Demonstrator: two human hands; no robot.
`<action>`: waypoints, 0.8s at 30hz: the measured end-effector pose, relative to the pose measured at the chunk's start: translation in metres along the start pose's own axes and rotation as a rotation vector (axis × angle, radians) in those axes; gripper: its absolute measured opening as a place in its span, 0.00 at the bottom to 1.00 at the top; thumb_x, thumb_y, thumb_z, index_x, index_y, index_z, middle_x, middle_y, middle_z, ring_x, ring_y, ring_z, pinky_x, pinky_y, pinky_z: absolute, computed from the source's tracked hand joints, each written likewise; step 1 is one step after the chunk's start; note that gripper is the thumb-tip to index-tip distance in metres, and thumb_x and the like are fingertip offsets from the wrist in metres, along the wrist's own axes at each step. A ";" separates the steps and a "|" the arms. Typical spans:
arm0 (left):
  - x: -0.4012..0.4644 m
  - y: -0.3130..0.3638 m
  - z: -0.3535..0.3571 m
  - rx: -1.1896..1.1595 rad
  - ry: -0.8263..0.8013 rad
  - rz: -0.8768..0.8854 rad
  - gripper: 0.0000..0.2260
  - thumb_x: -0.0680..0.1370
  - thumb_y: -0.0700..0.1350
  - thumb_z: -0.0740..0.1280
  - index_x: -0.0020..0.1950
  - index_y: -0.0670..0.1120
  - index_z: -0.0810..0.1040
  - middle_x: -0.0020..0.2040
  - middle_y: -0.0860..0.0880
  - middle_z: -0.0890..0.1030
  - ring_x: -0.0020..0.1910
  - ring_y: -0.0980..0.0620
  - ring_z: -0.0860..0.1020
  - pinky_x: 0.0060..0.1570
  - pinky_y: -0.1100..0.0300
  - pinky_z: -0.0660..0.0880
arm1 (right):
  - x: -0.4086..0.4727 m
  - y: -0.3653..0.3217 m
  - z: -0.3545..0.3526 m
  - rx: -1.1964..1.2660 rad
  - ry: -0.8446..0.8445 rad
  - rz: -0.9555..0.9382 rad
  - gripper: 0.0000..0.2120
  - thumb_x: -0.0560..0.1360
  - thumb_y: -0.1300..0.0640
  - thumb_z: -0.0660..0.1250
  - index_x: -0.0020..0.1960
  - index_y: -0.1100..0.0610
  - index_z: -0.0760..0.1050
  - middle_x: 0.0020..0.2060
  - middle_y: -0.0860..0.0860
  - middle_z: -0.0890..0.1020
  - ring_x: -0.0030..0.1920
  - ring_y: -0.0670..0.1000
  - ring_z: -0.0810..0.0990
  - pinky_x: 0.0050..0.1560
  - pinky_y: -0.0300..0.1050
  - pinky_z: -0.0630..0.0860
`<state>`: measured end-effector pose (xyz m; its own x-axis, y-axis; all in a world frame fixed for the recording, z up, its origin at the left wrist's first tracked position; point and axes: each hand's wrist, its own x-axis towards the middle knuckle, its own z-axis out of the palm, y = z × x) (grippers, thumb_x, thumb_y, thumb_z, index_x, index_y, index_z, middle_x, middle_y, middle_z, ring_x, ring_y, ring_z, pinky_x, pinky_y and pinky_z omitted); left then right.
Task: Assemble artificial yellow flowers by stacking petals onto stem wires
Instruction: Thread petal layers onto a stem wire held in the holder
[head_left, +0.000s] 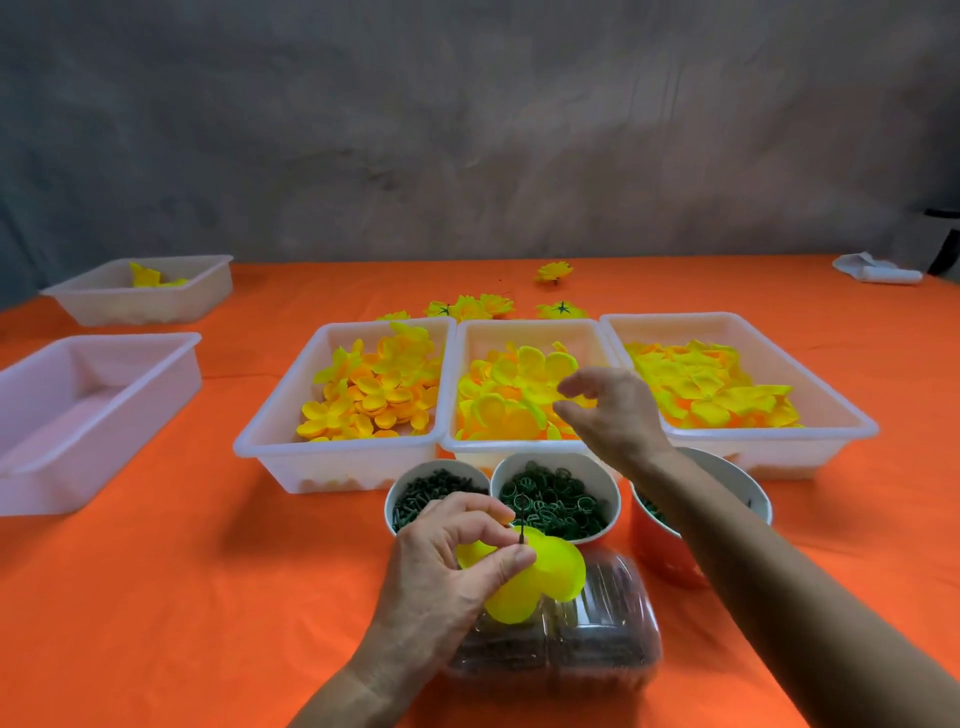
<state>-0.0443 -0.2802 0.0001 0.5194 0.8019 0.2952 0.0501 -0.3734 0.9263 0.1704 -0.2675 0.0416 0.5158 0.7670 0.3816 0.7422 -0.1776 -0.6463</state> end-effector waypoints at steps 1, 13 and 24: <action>0.000 0.000 0.000 -0.002 -0.001 0.001 0.04 0.63 0.51 0.75 0.33 0.53 0.83 0.45 0.60 0.81 0.49 0.55 0.79 0.48 0.49 0.77 | 0.012 0.004 0.007 -0.093 -0.008 -0.022 0.11 0.72 0.59 0.70 0.55 0.56 0.81 0.54 0.53 0.83 0.57 0.53 0.78 0.55 0.44 0.71; -0.001 0.001 0.002 -0.014 0.004 0.023 0.03 0.63 0.50 0.75 0.33 0.54 0.82 0.43 0.58 0.81 0.47 0.54 0.79 0.51 0.47 0.77 | 0.049 0.029 0.046 -0.510 -0.261 0.104 0.18 0.73 0.68 0.63 0.61 0.57 0.77 0.59 0.58 0.79 0.58 0.60 0.77 0.52 0.50 0.76; -0.002 0.000 0.002 -0.016 0.012 0.038 0.04 0.63 0.49 0.75 0.34 0.51 0.82 0.42 0.58 0.82 0.47 0.53 0.80 0.52 0.44 0.76 | 0.049 0.036 0.027 0.338 0.106 0.307 0.04 0.69 0.62 0.73 0.37 0.61 0.79 0.36 0.56 0.79 0.42 0.53 0.76 0.44 0.47 0.73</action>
<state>-0.0434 -0.2827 -0.0004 0.5103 0.7928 0.3333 0.0167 -0.3966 0.9178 0.2113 -0.2194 0.0193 0.7434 0.6403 0.1934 0.3768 -0.1620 -0.9120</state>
